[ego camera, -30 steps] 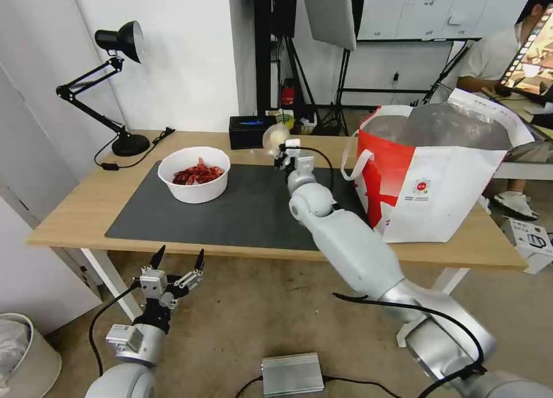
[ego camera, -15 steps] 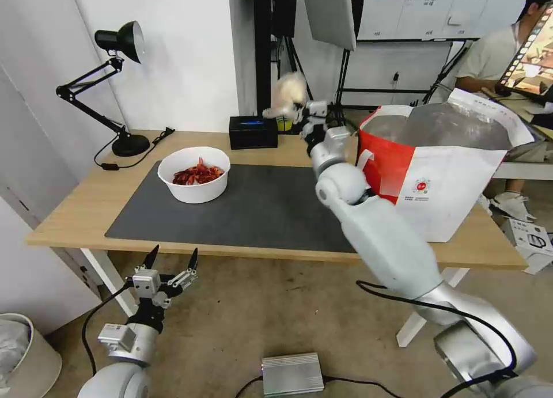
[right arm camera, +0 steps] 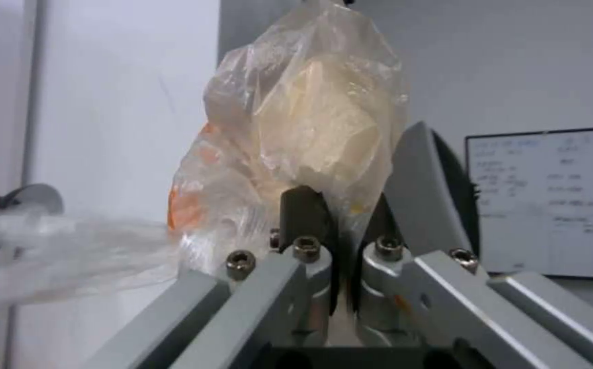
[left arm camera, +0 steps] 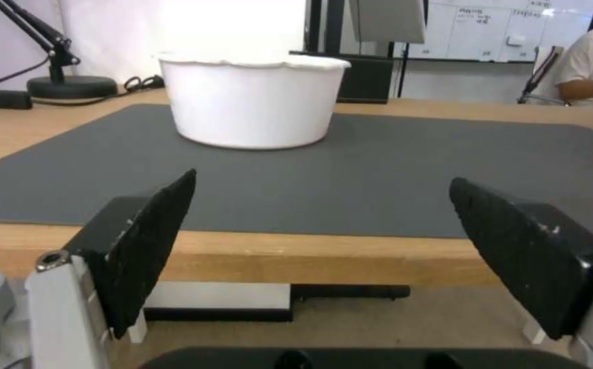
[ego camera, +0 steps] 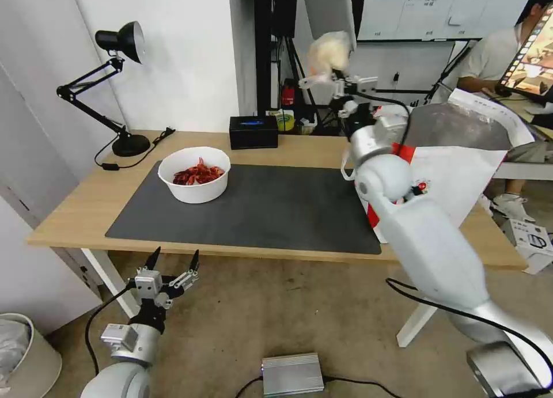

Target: Pick up the trash from the table and place it into the takeout bag.

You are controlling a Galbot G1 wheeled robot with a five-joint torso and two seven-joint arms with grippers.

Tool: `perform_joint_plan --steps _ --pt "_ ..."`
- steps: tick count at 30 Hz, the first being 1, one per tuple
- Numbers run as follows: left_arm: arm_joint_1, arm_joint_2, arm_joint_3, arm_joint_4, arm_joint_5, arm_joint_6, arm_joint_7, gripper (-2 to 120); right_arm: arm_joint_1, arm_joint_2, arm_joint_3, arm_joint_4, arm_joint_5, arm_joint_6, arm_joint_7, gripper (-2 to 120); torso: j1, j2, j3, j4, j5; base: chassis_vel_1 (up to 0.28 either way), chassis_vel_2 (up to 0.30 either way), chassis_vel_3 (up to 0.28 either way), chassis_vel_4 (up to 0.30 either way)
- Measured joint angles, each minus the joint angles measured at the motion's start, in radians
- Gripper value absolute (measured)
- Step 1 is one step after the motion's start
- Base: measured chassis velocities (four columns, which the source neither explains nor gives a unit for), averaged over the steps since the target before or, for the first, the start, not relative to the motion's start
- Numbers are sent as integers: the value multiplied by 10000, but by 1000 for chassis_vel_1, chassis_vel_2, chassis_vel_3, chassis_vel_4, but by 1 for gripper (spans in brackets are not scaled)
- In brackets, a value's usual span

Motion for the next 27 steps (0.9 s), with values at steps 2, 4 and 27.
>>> perform_joint_plan --steps 2,4,27 --pt "-47 -1 98 48 48 -1 0 100 -595 -446 492 569 135 -7 -13 0 0 0 -1 1 -1 0 0 0 0" --pt "-78 -1 149 68 85 -1 0 100 -829 -617 670 730 172 -13 -38 0 -1 0 -1 1 -2 0 0 0 0" --pt "238 -177 640 -335 598 -23 -6 100 -3833 -2643 4145 2450 1197 -831 287 0 0 1 0 1 -2 0 0 0 0"
